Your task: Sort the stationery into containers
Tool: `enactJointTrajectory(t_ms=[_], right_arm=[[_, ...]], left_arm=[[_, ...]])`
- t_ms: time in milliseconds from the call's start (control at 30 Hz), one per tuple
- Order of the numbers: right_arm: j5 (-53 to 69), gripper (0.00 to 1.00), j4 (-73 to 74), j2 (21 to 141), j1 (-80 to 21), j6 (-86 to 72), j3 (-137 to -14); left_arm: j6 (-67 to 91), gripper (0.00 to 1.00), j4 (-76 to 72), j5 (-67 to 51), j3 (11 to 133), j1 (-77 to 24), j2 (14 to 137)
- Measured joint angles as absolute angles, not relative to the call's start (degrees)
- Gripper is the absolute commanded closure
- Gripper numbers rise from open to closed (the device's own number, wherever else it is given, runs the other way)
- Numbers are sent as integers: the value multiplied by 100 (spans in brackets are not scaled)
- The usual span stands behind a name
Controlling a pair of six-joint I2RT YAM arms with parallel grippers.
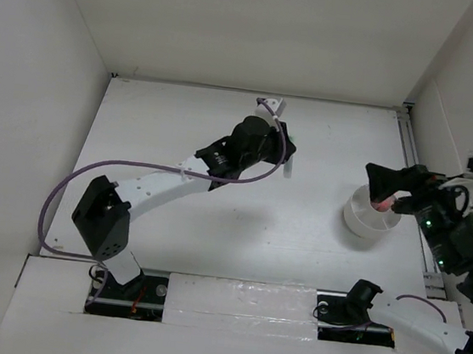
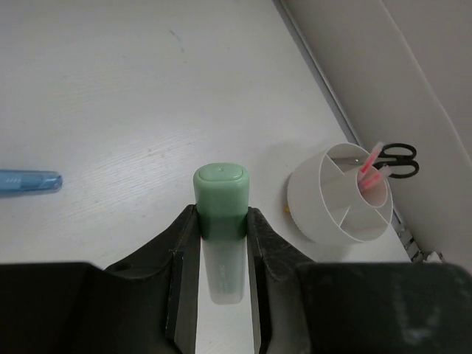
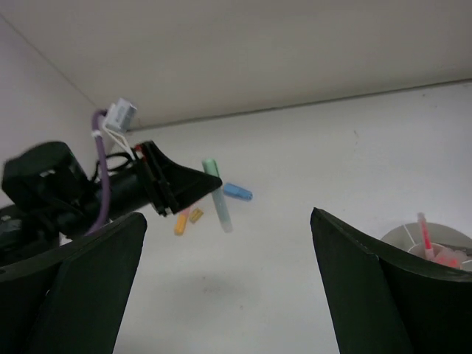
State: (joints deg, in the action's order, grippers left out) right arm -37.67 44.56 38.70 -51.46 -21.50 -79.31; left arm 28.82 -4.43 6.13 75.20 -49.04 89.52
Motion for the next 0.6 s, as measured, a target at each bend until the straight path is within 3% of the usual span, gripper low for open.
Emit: enactJointTrajectory(t_ms=[167,600], right_arm=[[-4167,1,4707,3743,-5146,-2252,-8608],[-4202,1,5129,3793,-5146,-2294,-8652]], left_arm=[[2558,100,-1439,-191,7741,-4904,9657],[2851,100,-3430,-1750,9266,-5360,11629]])
